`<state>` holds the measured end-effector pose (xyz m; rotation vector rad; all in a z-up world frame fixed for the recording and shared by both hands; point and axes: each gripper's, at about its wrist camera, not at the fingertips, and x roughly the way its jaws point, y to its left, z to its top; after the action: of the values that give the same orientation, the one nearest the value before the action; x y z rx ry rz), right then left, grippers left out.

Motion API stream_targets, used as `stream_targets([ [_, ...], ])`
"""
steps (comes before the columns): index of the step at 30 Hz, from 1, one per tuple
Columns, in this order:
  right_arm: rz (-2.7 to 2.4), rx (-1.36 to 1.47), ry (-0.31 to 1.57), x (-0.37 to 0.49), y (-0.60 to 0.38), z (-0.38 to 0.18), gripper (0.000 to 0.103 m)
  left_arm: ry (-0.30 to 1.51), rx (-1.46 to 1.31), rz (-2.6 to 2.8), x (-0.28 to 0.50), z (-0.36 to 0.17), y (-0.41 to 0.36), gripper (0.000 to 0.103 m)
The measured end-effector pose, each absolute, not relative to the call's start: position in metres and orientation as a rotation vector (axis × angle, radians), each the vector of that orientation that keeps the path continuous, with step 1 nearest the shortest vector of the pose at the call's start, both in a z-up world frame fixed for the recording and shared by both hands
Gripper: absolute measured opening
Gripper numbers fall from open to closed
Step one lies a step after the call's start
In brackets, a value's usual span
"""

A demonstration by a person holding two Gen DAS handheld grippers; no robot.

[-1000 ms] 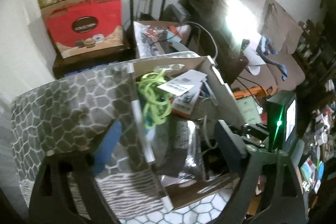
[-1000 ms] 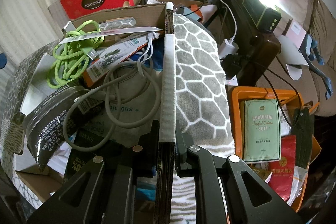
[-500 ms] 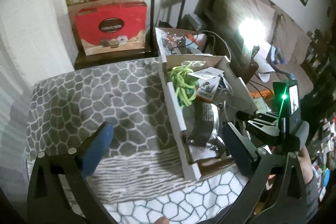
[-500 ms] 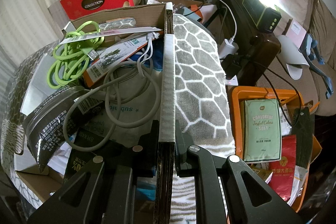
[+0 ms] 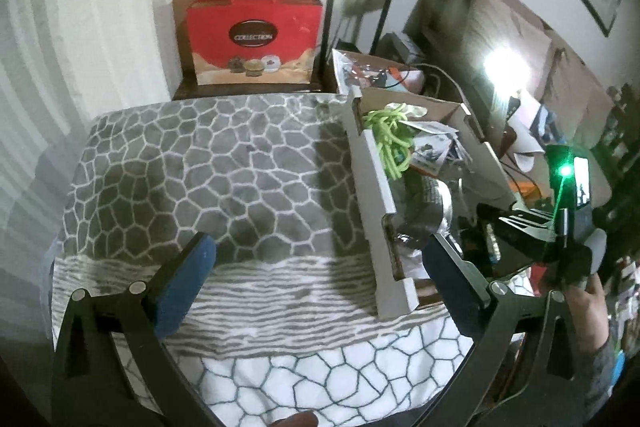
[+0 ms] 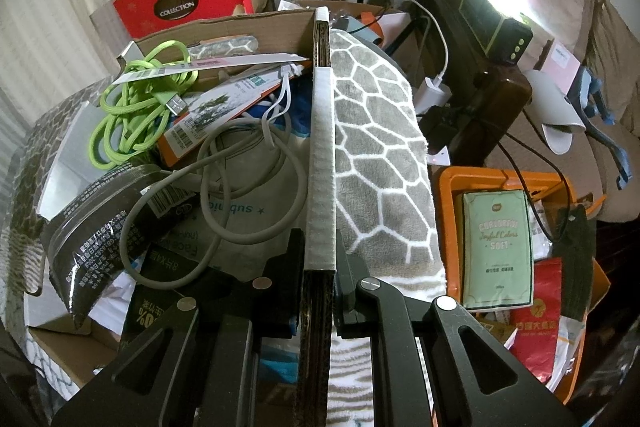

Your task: Organize objects

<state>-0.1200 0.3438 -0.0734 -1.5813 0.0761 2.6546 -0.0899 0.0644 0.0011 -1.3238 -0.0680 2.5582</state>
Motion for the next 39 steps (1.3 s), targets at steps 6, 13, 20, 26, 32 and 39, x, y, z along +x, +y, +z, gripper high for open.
stream_targets([
  [6,2.659,-1.563,0.075,-0.118,0.344,-0.073,0.010,-0.076,-1.341,2.589,-0.088,-0.007,0.056,0.103],
  [13,2.647,-1.536,0.099,-0.107,0.343,-0.068,0.027,-0.085,-1.350,2.588,-0.085,-0.008,0.050,0.103],
  [20,2.681,-1.410,0.081,-0.078,0.336,-0.039,0.059,-0.088,-1.347,2.599,-0.078,-0.003,0.040,0.103],
  [26,2.758,-1.299,0.030,-0.058,0.315,-0.006,0.074,-0.089,-1.331,2.625,-0.072,0.004,0.033,0.103],
  [32,2.829,-1.246,0.028,-0.044,0.293,0.013,0.083,-0.064,-1.309,2.649,-0.065,0.010,0.028,0.103],
  [39,2.880,-1.222,0.011,-0.030,0.262,0.021,0.090,-0.061,-1.290,2.695,-0.056,0.012,0.017,0.103],
])
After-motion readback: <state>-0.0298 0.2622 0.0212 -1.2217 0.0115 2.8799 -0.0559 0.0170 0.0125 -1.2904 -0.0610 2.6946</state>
